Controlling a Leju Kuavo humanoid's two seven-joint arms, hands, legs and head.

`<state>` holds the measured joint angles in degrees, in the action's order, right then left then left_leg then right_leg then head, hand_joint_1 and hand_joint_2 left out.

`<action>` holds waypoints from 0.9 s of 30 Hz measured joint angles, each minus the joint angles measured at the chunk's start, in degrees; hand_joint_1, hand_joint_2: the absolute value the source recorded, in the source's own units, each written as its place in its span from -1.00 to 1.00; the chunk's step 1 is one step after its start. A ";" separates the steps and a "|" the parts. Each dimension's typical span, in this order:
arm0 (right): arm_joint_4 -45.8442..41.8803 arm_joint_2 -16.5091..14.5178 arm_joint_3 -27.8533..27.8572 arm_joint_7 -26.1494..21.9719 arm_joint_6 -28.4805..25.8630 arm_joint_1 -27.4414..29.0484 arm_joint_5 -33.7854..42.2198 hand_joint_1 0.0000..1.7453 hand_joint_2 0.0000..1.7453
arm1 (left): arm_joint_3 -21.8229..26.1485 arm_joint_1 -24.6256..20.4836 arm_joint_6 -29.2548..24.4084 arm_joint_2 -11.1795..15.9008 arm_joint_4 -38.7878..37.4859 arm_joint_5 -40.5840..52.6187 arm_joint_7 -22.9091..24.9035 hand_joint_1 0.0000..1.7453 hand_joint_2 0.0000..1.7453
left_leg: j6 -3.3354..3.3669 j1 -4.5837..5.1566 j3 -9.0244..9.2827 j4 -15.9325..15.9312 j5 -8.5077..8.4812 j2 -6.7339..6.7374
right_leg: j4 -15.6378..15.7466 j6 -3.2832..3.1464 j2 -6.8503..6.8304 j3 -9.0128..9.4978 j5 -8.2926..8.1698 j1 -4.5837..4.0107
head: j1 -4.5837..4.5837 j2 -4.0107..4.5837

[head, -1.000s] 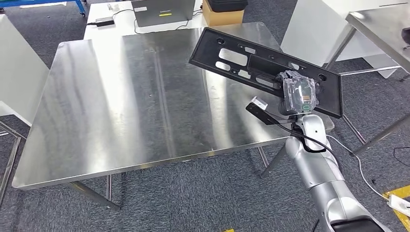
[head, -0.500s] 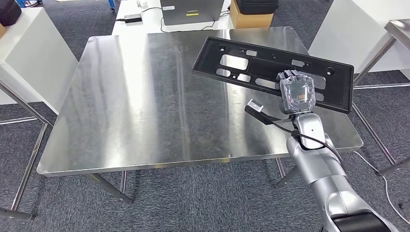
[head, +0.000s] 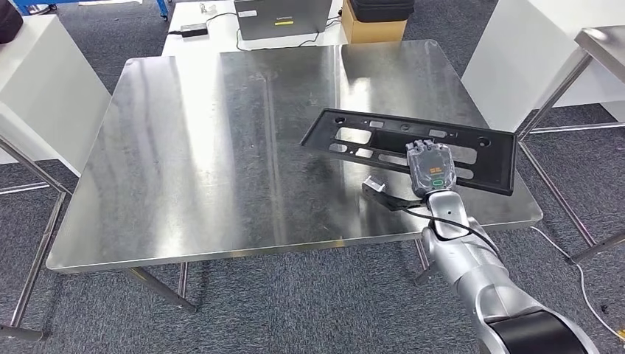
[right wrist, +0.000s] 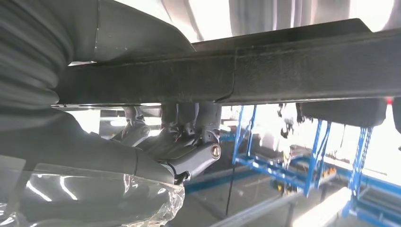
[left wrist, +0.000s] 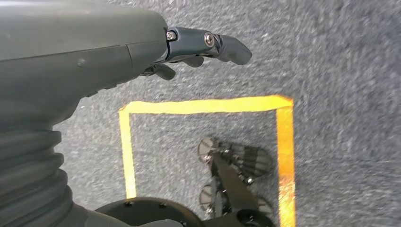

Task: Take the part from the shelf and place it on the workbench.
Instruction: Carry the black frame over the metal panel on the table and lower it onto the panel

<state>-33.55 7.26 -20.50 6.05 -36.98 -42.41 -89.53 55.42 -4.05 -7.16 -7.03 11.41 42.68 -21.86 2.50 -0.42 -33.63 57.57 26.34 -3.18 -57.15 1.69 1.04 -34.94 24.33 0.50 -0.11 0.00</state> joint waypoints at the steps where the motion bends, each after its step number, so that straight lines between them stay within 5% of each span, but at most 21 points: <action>1: 1.38 -0.32 0.00 0.00 -0.55 -0.06 0.11 1.00 1.00 | 0.10 -0.01 -0.29 0.01 0.00 -0.01 -0.45 -1.00 1.00 | -0.01 0.02 0.00 0.00 0.00 0.01 | 0.00 0.00 0.00 0.01 0.00 0.01 | 0.01 0.00; 3: 3.55 -0.87 0.00 0.00 -1.10 -0.14 0.25 1.00 1.00 | 0.25 -0.02 -0.51 0.05 0.00 -0.02 -0.91 -1.00 1.00 | -0.01 0.11 -0.01 0.01 -0.01 0.02 | 0.00 0.00 0.00 0.02 -0.01 0.04 | 0.00 0.00; 7: 6.24 -1.74 0.02 0.51 -1.89 -0.40 0.15 -1.00 -1.00 | 0.43 -0.02 -0.68 0.13 0.00 0.14 -1.06 -1.00 1.00 | 0.00 0.29 0.00 0.03 -0.01 0.01 | 0.00 0.01 0.00 0.02 -0.01 0.07 | 0.01 0.00; 18: 7.02 -2.39 0.04 1.45 -2.43 0.28 -0.45 -1.00 -1.00 | 0.43 -0.07 -1.42 0.44 0.02 0.95 0.17 -1.00 1.00 | 0.03 0.57 0.02 0.04 0.01 0.03 | 0.01 0.02 0.00 0.02 -0.01 0.10 | 0.01 0.00; 22: 7.06 -2.55 0.02 1.65 -2.43 0.27 -0.48 -1.00 -1.00 | 0.48 -0.10 -1.69 0.47 0.02 1.10 1.81 -1.00 -1.00 | 0.03 0.59 0.03 0.04 0.01 0.03 | 0.01 0.03 0.00 0.02 -0.01 0.16 | 0.01 0.00; 27: 7.06 -2.97 -0.33 2.06 -2.43 0.29 -0.50 -1.00 -1.00 | 0.58 -0.14 -1.31 0.49 0.02 1.68 5.45 -1.00 -1.00 | 0.03 0.59 0.09 0.05 0.01 0.03 | 0.01 0.03 0.00 0.02 -0.01 0.18 | 0.01 0.00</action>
<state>-26.49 4.29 -20.83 8.11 -39.41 -42.12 -90.03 56.00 -4.19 -8.46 -6.54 11.43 44.36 -16.41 2.53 0.17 -33.54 57.61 26.35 -3.15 -57.14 1.72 1.04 -34.92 24.32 0.68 -0.11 0.00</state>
